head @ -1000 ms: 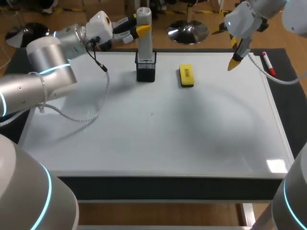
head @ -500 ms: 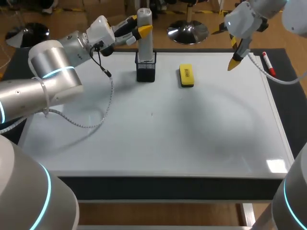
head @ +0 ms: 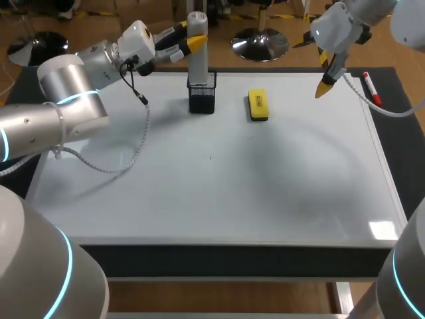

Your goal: Pick up the inspection probe, press it on each red-marked spot on the whiteboard one by one, put down the probe, pick up the eraser, and wipe off all the red marks.

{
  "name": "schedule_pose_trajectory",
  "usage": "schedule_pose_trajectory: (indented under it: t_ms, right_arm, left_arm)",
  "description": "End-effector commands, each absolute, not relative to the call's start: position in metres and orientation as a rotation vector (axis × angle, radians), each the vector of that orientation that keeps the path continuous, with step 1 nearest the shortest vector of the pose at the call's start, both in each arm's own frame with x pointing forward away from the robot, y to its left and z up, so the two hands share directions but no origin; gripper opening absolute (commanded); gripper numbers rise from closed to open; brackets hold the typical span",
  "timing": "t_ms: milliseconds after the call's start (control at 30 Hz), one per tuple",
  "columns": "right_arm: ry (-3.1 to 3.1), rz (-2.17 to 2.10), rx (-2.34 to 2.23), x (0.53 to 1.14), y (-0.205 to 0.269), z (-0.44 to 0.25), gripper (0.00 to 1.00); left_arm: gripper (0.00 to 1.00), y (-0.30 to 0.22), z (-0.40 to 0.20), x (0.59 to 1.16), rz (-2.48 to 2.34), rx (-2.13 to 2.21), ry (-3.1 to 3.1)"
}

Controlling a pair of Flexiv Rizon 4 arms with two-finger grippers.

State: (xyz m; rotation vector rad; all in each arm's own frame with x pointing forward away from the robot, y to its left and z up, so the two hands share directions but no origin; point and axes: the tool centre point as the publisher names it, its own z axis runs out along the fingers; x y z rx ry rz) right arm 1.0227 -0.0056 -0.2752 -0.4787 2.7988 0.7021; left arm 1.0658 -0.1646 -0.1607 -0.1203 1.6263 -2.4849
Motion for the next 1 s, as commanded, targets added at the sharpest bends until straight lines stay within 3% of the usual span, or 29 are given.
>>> schedule_pose_trajectory:
  t_ms: [33, 1000]
  right_arm:
    - [2.803, 0.696, -0.481, 1.023, -0.006, -0.275, 1.0]
    - [2.803, 0.696, -0.481, 1.023, -0.006, -0.275, 1.0]
  left_arm:
    - [0.0, -0.167, -0.165, 1.072, -2.517, -0.08, 1.622]
    - [0.0, -0.174, -0.183, 1.086, -2.565, -0.047, 1.618]
